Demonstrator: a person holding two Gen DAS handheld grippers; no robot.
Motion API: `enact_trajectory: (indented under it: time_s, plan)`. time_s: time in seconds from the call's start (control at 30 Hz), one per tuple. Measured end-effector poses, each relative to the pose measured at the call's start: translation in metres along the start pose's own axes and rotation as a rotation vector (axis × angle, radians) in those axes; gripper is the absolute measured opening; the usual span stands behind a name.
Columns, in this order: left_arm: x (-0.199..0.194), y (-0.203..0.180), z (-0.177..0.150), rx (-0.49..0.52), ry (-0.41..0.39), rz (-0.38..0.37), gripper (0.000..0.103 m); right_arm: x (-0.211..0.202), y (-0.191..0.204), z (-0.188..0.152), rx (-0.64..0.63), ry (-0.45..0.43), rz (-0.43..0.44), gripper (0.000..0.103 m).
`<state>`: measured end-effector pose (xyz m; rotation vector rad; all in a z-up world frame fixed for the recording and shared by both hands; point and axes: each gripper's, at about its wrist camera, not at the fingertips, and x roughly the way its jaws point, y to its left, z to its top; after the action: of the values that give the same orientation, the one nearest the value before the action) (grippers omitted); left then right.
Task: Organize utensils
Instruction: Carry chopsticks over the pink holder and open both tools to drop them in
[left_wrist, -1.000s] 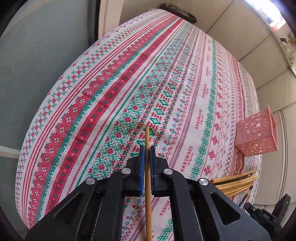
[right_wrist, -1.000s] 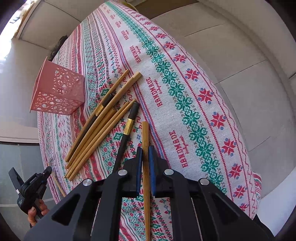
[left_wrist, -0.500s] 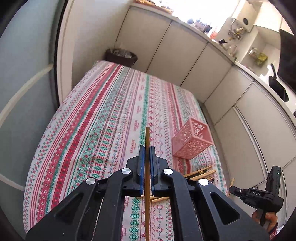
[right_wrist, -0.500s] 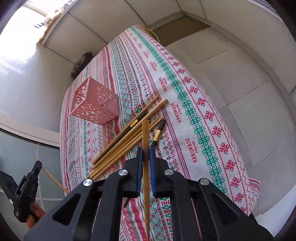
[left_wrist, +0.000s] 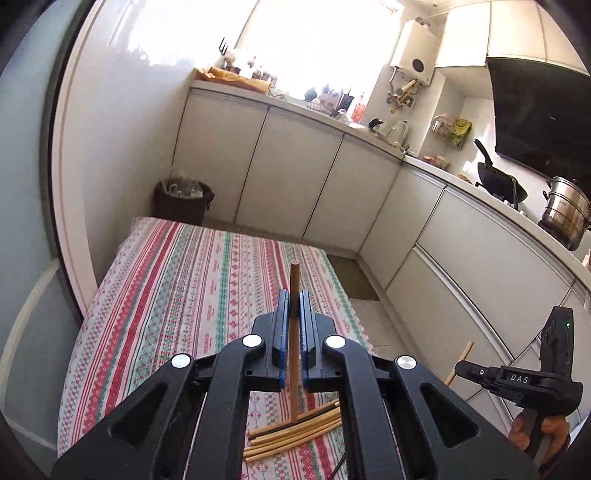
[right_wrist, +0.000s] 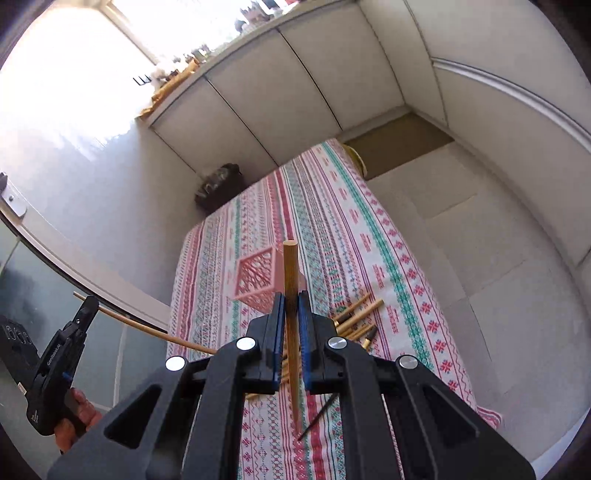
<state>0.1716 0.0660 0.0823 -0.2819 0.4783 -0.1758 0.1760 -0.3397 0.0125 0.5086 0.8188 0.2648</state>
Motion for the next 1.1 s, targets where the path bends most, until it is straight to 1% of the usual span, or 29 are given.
enact_trajectory:
  time_s: [0.17, 0.27, 0.4, 0.5, 0.63, 0.73, 0.77, 0.87, 0.93, 1.0, 1.1]
  plan:
    - [0.005, -0.026, 0.031, 0.043, -0.061, -0.021, 0.004, -0.018, 0.023, 0.038, -0.027, -0.096, 0.039, 0.008]
    - [0.014, -0.039, 0.045, 0.059, -0.090, -0.026, 0.004, -0.025, 0.033, 0.059, -0.038, -0.149, 0.059, 0.008]
    - [0.034, -0.049, 0.055, 0.066, -0.105, -0.025, 0.004, -0.027, 0.041, 0.080, -0.049, -0.205, 0.069, 0.008]
    - [0.051, -0.053, 0.056, 0.070, -0.106, -0.020, 0.004, -0.021, 0.044, 0.092, -0.049, -0.244, 0.072, 0.008]
    - [0.074, -0.053, 0.049, 0.079, -0.096, 0.004, 0.004, -0.010, 0.049, 0.101, -0.065, -0.296, 0.067, 0.008]
    - [0.091, -0.052, 0.040, 0.084, -0.070, 0.002, 0.004, 0.001, 0.055, 0.101, -0.089, -0.332, 0.057, 0.008]
    - [0.097, -0.052, 0.036, 0.097, -0.058, -0.011, 0.004, 0.006, 0.057, 0.101, -0.099, -0.338, 0.058, 0.008]
    - [0.111, -0.048, 0.025, 0.103, -0.010, -0.009, 0.005, 0.019, 0.064, 0.099, -0.128, -0.348, 0.037, 0.008]
    - [0.109, -0.045, 0.026, 0.095, -0.011, -0.006, 0.005, 0.026, 0.068, 0.097, -0.151, -0.363, 0.027, 0.008]
    - [0.101, -0.039, 0.032, 0.073, -0.032, -0.013, 0.005, 0.035, 0.071, 0.094, -0.175, -0.375, 0.018, 0.008]
    - [0.086, -0.033, 0.040, 0.051, -0.063, -0.019, 0.005, 0.055, 0.077, 0.092, -0.198, -0.361, 0.016, 0.008]
